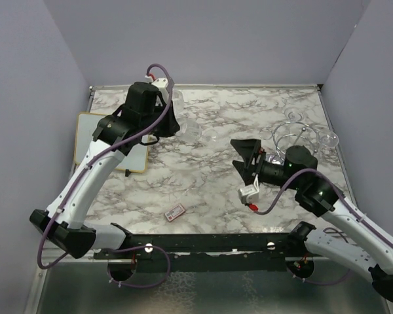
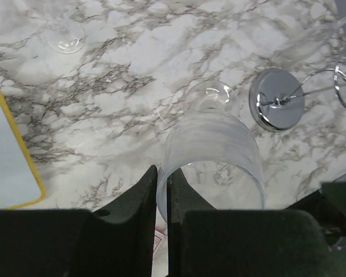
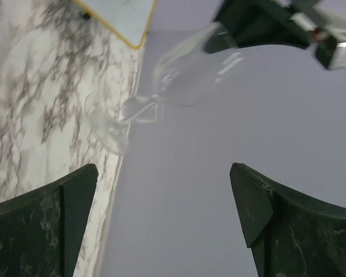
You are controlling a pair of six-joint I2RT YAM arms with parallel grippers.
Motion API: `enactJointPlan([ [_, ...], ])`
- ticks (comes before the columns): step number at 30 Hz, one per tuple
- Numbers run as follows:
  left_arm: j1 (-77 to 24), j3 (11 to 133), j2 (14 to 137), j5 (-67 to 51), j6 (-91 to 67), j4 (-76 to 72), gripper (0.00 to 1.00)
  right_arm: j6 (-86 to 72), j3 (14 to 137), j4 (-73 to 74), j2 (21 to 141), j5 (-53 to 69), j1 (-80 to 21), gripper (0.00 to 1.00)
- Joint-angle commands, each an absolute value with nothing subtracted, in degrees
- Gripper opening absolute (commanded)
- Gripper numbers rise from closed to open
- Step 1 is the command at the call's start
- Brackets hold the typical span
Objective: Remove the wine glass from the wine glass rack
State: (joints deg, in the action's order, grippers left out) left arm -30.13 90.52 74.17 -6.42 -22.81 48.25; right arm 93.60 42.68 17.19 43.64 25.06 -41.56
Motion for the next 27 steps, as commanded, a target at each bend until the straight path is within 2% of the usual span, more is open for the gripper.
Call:
enactJointPlan([
  [1, -30.16, 92.46, 79.32, 1.7, -22.14, 47.86, 0.0, 61.09, 50.47, 7.66, 45.63, 29.09, -41.75, 1.0],
  [3, -30.19, 92.94, 81.58, 4.84, -21.1, 47.97, 0.0, 48.05, 53.6, 2.9, 47.2, 25.96, -41.75, 1.0],
  [6, -29.07, 94.21, 85.31, 9.17, -19.28, 48.01, 0.0, 23.44, 60.18, -2.47, 51.94, 8.52, -41.75, 1.0],
  [8, -27.15, 95.71, 88.13, 9.28, -18.11, 48.56, 0.0, 9.43, 69.74, 4.46, 57.19, -6.14, -41.74, 1.0],
  [9, -26.37, 96.58, 89.48, 9.71, -17.5, 48.72, 0.0, 6.32, 75.5, 11.15, 60.64, -9.55, -41.75, 1.0],
  [11, -25.0, 98.01, 91.93, 11.55, -16.22, 48.79, 0.0, 7.04, 86.38, 24.86, 66.67, -9.3, -41.7, 1.0],
  [15, -22.06, 101.42, 96.94, 9.64, -15.14, 49.04, 0.0, 5.01, 98.24, 37.12, 73.55, -10.28, -41.73, 1.0],
  [20, -20.03, 105.49, 103.99, 7.89, -14.69, 49.9, 0.0, 0.27, 98.54, 40.0, 73.81, -11.53, -41.66, 1.0],
  [27, -19.69, 107.84, 108.61, 11.2, -13.77, 50.27, 0.0, -2.59, 94.63, 38.86, 69.68, -12.69, -41.66, 1.0],
])
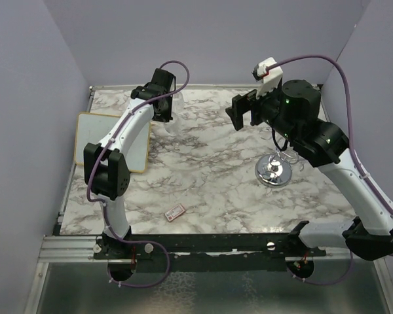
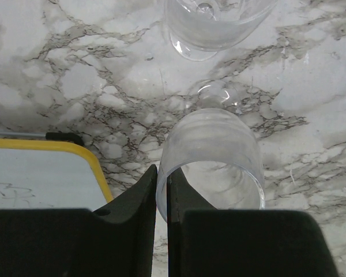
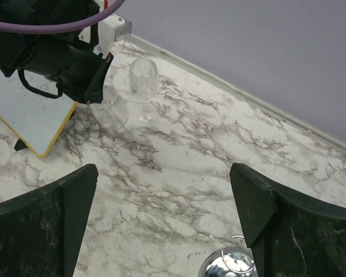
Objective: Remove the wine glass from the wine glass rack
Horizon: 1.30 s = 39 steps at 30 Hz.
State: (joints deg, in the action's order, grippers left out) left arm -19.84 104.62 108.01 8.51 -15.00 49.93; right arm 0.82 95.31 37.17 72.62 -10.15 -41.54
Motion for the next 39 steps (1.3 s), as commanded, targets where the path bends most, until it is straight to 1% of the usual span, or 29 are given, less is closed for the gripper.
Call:
enactJointPlan([
  [1, -19.68, 108.14, 109.01, 12.04, -13.6, 50.32, 0.0, -2.55, 94.58, 39.11, 69.4, -12.9, -41.66, 1.0],
  [4, -19.6, 108.87, 110.11, 13.6, -13.28, 50.65, 0.0, -2.38, 94.21, 39.4, 68.35, -13.3, -41.66, 1.0],
  [10, -19.6, 110.05, 112.08, 11.85, -13.6, 51.16, 0.0, -2.46, 93.05, 38.32, 65.43, -13.7, -41.66, 1.0],
  [12, -19.6, 110.43, 112.47, 12.22, -13.63, 51.36, 0.03, -2.33, 92.67, 37.94, 64.76, -13.98, -41.66, 1.0],
  [22, -19.6, 111.76, 110.96, 13.51, -13.62, 53.1, 0.09, -2.02, 90.26, 37.26, 63.68, -14.25, -41.66, 1.0],
  [28, -19.6, 112.54, 111.2, 14.24, -13.07, 53.8, 0.19, -2.17, 89.56, 36.96, 63.13, -14.55, -41.66, 1.0],
  [31, -19.6, 113.03, 111.91, 14.01, -13.01, 54.22, 0.22, -2.28, 89.9, 37.26, 62.81, -14.0, -41.62, 1.0],
  [36, -19.6, 114.18, 111.51, 12.74, -13.01, 54.57, 0.33, -2.2, 90.35, 37.64, 61.33, -14.3, -41.66, 1.0],
  [39, -19.67, 114.88, 110.15, 12.12, -13.05, 54.88, 0.43, -2.28, 90.35, 38.03, 60.11, -14.57, -41.66, 1.0],
])
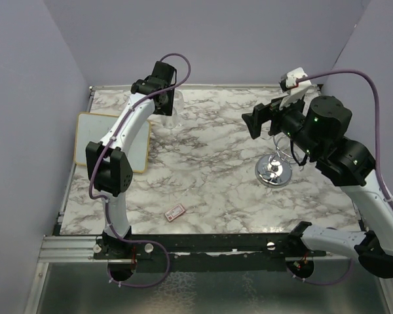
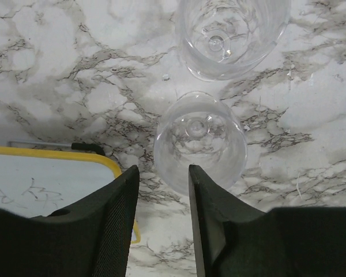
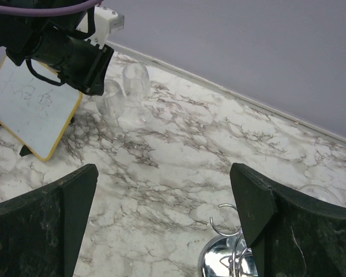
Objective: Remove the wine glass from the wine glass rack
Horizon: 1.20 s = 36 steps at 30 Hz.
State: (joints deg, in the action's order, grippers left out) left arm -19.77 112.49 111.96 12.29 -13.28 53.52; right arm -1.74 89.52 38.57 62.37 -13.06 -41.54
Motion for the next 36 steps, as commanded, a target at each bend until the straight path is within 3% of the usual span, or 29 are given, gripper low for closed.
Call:
enactJointPlan([
  [1, -19.69, 114.94, 109.31, 11.82, -13.16, 54.77, 0.46, -2.28, 90.38, 38.24, 59.59, -14.7, -41.66, 1.0],
  [8, -19.9, 113.77, 102.55, 5.21, -14.57, 53.83, 0.65, -1.69, 88.71, 39.37, 54.74, -16.05, -41.62, 1.0],
  [13, -20.71, 107.38, 92.63, -1.1, -15.97, 49.19, 0.72, -2.08, 87.33, 43.57, 51.62, -19.95, -41.66, 1.0],
  [22, -26.26, 84.36, 77.12, -28.79, -33.27, 14.59, 0.83, -4.53, 85.36, 46.57, 48.02, -23.89, -41.66, 1.0],
  [26, -34.55, 82.1, 80.67, -28.81, -40.08, 2.87, 0.84, -5.71, 85.67, 46.76, 48.25, -22.33, -41.64, 1.0],
  [36, -43.56, 95.19, 104.7, -24.93, -56.55, -8.62, 0.79, -8.08, 86.59, 44.55, 44.98, -20.67, -41.66, 1.0],
])
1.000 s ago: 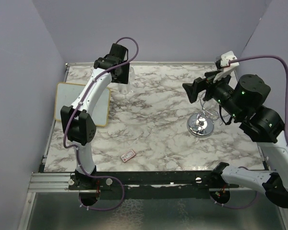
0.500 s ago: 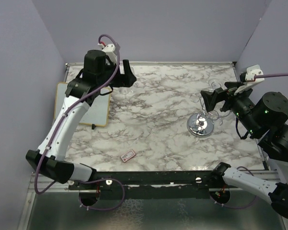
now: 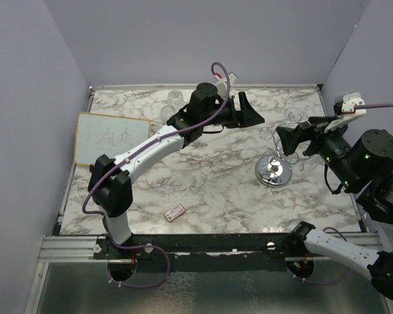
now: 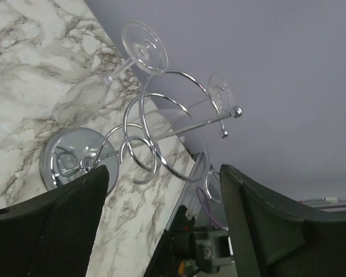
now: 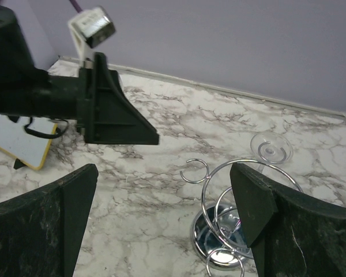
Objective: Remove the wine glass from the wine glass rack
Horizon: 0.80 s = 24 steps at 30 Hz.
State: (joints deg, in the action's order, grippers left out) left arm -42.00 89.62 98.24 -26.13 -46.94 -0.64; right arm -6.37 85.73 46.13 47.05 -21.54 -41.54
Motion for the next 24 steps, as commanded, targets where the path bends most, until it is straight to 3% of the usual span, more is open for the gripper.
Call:
enactJointPlan([
  [1, -44.05, 97.09, 106.71, -24.09, -57.01, -8.39, 0.79, -8.22, 86.51, 44.23, 44.47, -20.65, -41.66, 1.0],
  [10, -46.56, 110.26, 119.17, -13.76, -55.2, -3.52, 0.78, -7.56, 86.77, 43.66, 42.38, -20.8, -41.66, 1.0],
  [18, -46.85, 122.39, 128.94, -17.73, -58.85, -2.13, 0.7, -6.78, 86.45, 43.51, 41.68, -21.2, -41.66, 1.0],
  [24, -47.5, 128.61, 133.16, -17.26, -59.94, 1.09, 0.7, -6.09, 86.58, 43.09, 41.58, -21.18, -41.65, 1.0],
])
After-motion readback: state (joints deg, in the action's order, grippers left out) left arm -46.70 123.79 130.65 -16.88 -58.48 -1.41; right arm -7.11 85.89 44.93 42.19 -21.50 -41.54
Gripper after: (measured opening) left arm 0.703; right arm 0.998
